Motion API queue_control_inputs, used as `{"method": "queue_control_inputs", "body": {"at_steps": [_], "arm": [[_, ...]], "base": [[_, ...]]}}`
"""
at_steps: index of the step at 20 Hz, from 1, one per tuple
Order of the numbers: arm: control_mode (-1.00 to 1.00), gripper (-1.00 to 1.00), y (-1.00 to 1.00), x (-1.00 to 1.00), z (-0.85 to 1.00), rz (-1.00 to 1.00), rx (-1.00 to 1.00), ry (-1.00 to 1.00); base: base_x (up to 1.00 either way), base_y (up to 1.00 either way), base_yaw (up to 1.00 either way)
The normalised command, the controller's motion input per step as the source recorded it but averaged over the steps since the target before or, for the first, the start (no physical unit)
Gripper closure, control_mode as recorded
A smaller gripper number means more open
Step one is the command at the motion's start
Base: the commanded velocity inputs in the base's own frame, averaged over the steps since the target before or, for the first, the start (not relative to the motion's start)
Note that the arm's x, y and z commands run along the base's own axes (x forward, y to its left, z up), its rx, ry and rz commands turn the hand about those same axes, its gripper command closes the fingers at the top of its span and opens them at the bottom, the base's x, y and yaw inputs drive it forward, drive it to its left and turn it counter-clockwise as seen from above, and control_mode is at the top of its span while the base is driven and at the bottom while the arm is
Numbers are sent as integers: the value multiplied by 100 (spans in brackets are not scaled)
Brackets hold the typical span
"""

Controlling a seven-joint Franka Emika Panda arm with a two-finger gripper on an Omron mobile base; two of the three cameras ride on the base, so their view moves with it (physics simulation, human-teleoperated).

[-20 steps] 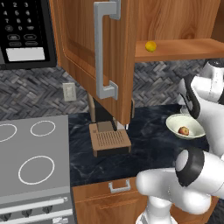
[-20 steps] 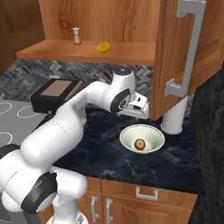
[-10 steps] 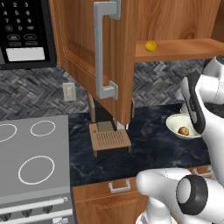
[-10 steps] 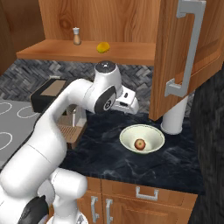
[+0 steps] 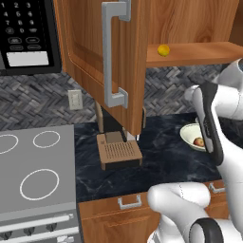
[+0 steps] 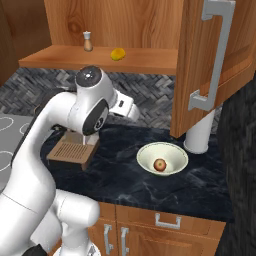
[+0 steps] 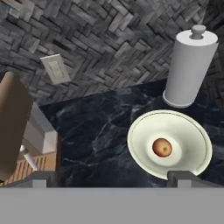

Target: Open the cabinet. Pick the apple and mango from the cabinet and place them into the bowl. Then close the cabinet.

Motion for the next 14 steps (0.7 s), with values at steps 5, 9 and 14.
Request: {"method": "queue_control_inputs", "body": {"at_steps": [5,9,14], "arm": [[-100,-100,36,-9,69,-3,3,-7],[-100,-100,25,-1,63,-3,2,-2],[-100,-100,7,0,46,-2,2,-1]], "base": [[0,0,0],[0,0,0],[0,0,0]]}}
